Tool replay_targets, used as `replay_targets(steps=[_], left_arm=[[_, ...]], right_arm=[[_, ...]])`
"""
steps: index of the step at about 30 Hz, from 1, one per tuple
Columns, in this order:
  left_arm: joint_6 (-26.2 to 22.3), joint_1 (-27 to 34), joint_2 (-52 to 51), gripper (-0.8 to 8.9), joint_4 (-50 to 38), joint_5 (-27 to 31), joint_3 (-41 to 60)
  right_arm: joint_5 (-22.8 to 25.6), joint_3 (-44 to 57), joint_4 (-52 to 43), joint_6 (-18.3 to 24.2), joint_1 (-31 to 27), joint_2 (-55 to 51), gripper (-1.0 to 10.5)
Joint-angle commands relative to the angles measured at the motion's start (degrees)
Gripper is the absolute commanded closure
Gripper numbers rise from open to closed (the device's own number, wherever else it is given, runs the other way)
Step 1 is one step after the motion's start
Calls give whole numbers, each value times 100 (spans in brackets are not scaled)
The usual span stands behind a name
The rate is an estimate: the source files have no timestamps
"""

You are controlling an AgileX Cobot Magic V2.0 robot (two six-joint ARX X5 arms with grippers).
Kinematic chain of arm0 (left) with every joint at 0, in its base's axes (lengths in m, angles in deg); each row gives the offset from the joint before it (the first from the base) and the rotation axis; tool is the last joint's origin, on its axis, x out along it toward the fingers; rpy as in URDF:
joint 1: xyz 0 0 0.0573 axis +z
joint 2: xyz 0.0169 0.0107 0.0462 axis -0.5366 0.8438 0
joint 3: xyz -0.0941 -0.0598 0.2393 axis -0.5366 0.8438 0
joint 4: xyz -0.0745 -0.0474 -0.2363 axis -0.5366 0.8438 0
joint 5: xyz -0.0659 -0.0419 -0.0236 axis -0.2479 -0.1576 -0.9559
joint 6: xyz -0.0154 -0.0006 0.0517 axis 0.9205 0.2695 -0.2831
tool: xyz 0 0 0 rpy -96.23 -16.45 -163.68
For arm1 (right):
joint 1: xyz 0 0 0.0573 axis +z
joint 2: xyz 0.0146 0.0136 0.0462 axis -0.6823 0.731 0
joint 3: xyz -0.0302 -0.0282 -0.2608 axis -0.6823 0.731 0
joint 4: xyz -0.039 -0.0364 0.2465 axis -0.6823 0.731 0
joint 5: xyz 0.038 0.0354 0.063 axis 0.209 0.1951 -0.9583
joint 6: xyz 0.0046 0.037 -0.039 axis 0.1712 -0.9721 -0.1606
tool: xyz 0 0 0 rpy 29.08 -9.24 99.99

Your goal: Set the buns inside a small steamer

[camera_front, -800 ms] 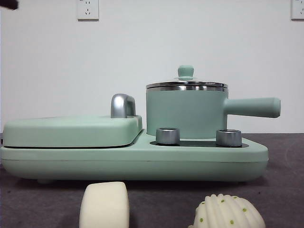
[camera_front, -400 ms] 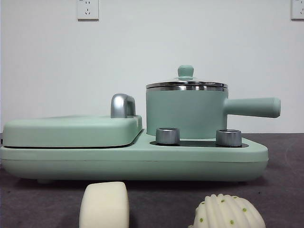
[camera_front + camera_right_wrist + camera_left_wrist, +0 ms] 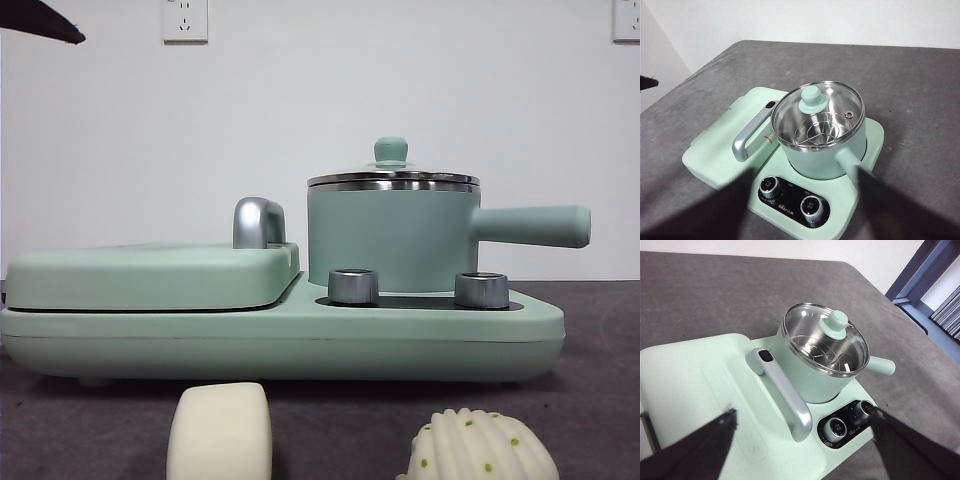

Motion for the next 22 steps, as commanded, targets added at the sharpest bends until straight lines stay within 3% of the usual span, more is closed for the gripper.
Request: replay_targets(steps=[1,12,22], left_arm=[[-11,-24,44,345,-79,-33,-105],[179,-26,122,348,-238,-33,-184],[284,-498,1366,349,-188,-33,-1318]], right_arm=[[7,-83,-39,48,0,44,448],[4,-83,-44,48,0,44,449],[2,-83,-146,48,0,46,449]])
